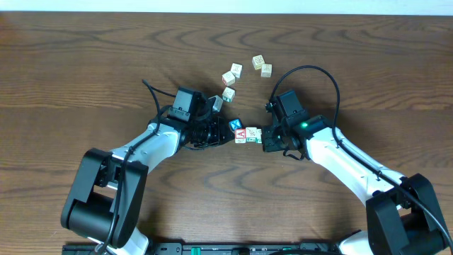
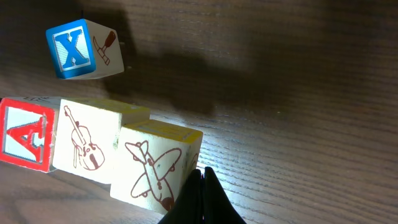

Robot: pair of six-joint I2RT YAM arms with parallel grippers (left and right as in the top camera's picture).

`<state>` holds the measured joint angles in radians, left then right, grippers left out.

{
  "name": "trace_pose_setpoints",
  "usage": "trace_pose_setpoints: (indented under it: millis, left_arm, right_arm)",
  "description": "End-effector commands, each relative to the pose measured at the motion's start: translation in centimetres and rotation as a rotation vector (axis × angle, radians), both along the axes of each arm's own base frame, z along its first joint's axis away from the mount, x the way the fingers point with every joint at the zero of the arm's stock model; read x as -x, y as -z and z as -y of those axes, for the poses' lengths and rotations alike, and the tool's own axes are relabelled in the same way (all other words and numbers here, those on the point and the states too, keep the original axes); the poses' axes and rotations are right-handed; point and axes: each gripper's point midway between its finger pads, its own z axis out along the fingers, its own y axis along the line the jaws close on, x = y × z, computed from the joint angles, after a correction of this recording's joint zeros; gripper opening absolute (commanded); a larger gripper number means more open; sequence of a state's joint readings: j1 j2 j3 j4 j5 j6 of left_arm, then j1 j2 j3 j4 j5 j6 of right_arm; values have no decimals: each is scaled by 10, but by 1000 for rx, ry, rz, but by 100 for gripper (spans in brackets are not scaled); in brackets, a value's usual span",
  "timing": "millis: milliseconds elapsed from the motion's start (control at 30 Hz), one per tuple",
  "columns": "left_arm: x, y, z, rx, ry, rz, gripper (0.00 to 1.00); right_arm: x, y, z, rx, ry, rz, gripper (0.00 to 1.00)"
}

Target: Lift 3 blocks

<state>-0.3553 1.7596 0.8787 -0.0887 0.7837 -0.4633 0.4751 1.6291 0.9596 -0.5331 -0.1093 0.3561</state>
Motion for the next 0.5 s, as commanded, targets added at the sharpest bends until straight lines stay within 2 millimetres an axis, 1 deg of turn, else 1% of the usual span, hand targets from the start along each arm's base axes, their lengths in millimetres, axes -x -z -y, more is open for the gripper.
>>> trace_pose_setpoints:
  millis: [0,300,467]
  left_arm:
    - [2,-36,25,114,94,58,7]
    - [4,-51,24,121,102,95,7]
    - [6,-51,23,115,110,95,7]
  right_arm:
    - [11,-18,-35,-150,-87,-15,1]
    - [11,-18,-36,-144,-124,-3,1]
    - [10,-20,-37,-148,-129,0,1]
